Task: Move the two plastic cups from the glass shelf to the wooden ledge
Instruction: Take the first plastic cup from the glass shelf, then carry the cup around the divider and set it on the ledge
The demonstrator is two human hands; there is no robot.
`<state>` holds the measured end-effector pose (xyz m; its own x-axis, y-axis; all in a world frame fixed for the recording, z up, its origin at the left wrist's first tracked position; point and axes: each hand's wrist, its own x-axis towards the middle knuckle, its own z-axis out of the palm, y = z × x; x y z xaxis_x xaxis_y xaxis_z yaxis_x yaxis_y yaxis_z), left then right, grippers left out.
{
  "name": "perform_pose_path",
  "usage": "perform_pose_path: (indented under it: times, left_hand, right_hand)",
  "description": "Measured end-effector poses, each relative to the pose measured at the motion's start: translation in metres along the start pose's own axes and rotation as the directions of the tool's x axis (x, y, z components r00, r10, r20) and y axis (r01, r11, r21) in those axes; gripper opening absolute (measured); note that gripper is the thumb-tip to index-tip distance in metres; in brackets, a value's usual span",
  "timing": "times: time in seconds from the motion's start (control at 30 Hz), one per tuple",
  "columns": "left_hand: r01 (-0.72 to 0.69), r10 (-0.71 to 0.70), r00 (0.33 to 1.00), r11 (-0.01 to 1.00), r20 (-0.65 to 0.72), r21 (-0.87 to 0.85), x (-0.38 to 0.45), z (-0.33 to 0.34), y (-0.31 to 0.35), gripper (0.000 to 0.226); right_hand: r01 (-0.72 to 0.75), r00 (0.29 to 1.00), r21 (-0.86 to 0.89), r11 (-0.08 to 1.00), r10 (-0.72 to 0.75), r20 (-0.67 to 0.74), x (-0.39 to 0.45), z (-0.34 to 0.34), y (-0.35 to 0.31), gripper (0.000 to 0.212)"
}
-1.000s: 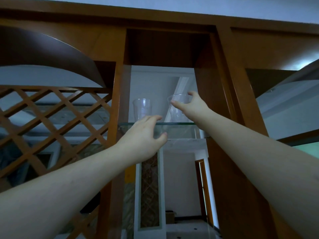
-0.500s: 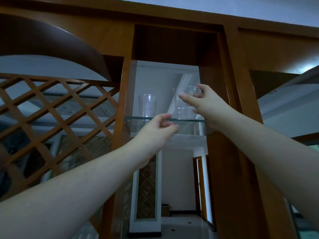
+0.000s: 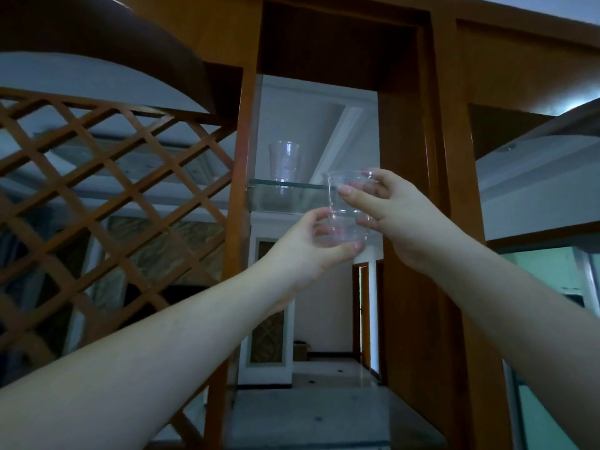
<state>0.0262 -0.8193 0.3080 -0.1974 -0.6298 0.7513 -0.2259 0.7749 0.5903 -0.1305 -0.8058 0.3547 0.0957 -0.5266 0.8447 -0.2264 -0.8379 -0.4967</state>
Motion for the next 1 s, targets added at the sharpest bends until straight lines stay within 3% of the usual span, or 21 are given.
perform_pose_path:
  times: [0.13, 0.27, 0.43, 0.53, 0.73, 1.0]
  left_hand:
    - [0.042, -0.037, 0.999, 0.983, 0.032, -0.177, -0.019, 0.0, -0.011, 0.088]
    - [0.082, -0.079, 0.997, 0.983, 0.023, -0.166, -0.036, 0.0, -0.026, 0.084]
    - [0.148, -0.135, 0.988, 0.969, 0.075, -0.198, -0.074, 0.002, -0.045, 0.054]
    - [0.224, -0.205, 0.972, 0.953, 0.113, -0.204, -0.104, 0.009, -0.064, 0.057]
    - [0.331, -0.293, 0.935, 0.924, 0.199, -0.193, -0.168, 0.021, -0.099, 0.06]
    - [0.456, -0.401, 0.873, 0.872, 0.276, -0.176, -0.234, 0.044, -0.124, 0.062]
  right_hand:
    - [-0.024, 1.0, 0.009, 1.0, 0.024, -0.007, -0.023, 0.01, 0.002, 0.081]
    - [-0.072, 0.997, 0.052, 0.996, 0.071, 0.017, -0.051, 0.017, 0.006, 0.091]
    - [-0.162, 0.987, 0.083, 0.983, 0.162, 0.016, -0.092, 0.03, 0.022, 0.095]
    - [-0.221, 0.974, 0.027, 0.975, 0.22, 0.049, -0.125, 0.038, 0.031, 0.095]
    - [-0.342, 0.939, -0.067, 0.937, 0.344, 0.024, -0.191, 0.05, 0.054, 0.077]
    - [-0.494, 0.867, 0.007, 0.869, 0.492, 0.08, -0.262, 0.05, 0.075, 0.079]
